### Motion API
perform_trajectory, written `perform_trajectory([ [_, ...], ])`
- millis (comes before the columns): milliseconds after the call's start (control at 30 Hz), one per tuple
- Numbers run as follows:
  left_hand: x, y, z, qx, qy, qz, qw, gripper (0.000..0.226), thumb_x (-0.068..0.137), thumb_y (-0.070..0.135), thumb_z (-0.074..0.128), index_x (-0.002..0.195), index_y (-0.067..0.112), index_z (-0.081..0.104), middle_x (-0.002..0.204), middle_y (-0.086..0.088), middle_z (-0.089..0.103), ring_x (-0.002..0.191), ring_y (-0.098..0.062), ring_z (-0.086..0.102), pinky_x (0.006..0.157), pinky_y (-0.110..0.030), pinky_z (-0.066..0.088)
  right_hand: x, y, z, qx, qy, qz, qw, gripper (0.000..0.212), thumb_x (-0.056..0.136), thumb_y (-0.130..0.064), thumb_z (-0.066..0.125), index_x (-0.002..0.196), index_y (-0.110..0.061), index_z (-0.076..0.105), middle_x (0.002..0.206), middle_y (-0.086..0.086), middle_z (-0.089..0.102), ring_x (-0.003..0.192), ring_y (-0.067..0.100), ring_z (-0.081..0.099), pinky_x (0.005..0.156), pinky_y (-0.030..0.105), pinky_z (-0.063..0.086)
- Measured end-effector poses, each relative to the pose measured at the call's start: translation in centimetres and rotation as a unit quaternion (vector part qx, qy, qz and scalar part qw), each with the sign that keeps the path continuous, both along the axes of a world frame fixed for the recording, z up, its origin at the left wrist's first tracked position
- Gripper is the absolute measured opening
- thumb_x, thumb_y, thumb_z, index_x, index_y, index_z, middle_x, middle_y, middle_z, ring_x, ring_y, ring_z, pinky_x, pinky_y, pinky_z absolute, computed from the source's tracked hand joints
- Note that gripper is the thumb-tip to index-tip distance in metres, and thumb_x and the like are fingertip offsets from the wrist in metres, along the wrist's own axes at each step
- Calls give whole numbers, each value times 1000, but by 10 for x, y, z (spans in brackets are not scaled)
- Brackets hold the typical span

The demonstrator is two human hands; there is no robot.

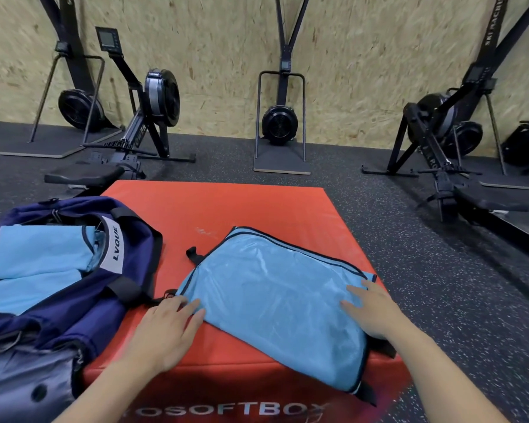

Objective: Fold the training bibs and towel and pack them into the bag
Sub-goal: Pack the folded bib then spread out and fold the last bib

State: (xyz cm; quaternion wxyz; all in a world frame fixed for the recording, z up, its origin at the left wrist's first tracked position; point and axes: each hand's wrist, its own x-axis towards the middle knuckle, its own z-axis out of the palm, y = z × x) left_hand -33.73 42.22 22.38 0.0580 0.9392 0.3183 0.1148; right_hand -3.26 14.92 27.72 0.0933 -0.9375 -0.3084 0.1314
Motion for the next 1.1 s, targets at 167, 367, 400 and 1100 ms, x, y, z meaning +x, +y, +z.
perform_trajectory([
  [167, 18, 15, -5, -8, 1, 13, 1000, 86, 85, 66, 3, 136, 27, 60, 142, 4, 55, 137, -16, 46, 109, -34, 39, 7, 14, -3, -7, 15, 41, 999, 59, 100, -50, 49, 153, -27, 38, 166, 4, 14, 153, 18, 13, 121, 29, 13],
  [367, 65, 64, -14, -50, 30, 36, 998, 75, 93, 65, 13, 151, 26, 41, 162, 2, 31, 151, -15, 23, 122, -36, 22, 29, 19, -11, -9, 20, 52, 998, 55, 100, -47, 48, 152, -32, 38, 166, 1, 16, 153, 17, 13, 122, 31, 13],
  [400, 76, 74, -14, -50, 39, 36, 997, 68, 98, 62, 18, 153, 26, 38, 163, 1, 27, 152, -16, 21, 122, -37, 20, 32, 19, -12, -15, 28, 52, 998, 54, 101, -45, 48, 152, -33, 37, 166, 2, 15, 153, 18, 13, 123, 31, 13],
  [1100, 189, 114, 4, -65, 59, -16, 996, 86, 86, 74, 5, 159, 30, 20, 167, -2, 11, 154, -18, 9, 124, -38, 9, 34, 40, -19, -34, 45, 76, 996, 57, 99, -51, 46, 153, -39, 32, 166, 0, 14, 152, 19, 18, 122, 29, 18],
])
